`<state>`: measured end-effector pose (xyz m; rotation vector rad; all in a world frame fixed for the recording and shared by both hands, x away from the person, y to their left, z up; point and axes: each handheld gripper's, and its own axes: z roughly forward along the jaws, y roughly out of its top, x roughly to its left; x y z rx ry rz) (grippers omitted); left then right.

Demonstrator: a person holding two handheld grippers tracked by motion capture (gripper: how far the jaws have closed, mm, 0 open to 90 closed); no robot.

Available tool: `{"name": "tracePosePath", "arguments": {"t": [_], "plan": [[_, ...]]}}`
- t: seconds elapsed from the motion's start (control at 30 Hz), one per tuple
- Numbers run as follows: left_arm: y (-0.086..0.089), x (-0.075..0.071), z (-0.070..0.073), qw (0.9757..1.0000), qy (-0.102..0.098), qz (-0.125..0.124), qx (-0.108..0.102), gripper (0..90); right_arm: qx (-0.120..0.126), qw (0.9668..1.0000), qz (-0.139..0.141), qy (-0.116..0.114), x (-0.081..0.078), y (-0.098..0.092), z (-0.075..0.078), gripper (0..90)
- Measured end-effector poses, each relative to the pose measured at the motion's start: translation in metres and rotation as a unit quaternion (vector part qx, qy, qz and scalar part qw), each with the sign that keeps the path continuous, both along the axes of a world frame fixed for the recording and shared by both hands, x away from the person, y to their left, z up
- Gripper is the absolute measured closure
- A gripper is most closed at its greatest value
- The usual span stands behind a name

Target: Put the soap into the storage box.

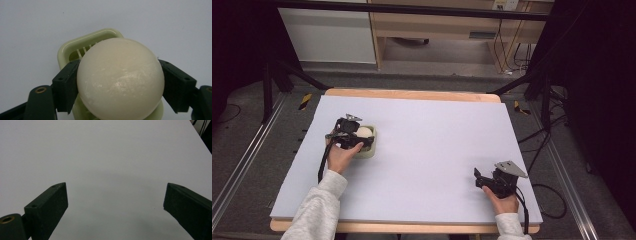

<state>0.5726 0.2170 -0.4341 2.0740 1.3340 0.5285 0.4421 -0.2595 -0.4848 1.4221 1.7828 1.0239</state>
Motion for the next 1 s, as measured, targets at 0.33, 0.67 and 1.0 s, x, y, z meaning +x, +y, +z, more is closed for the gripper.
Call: {"name": "tracePosePath", "arguments": {"t": [0.33,0.67,1.0], "plan": [[0.0034,0.0011,-0.0068,1.0,0.007,0.007,0.003,24.2,-0.002,1.0,0.0,0.001,0.0,0.0003,0.0,5.9],[0.0032,0.0019,-0.011,0.9999,0.009,0.009,0.005,24.2,-0.002,1.0,0.001,0.002,0.0001,0.0009,0.0001,5.9],[0.0023,0.0008,-0.0114,0.9999,0.006,0.008,0.013,24.0,-0.005,1.0,0.001,0.0,0.0001,0.0012,-0.0001,5.8]]}}
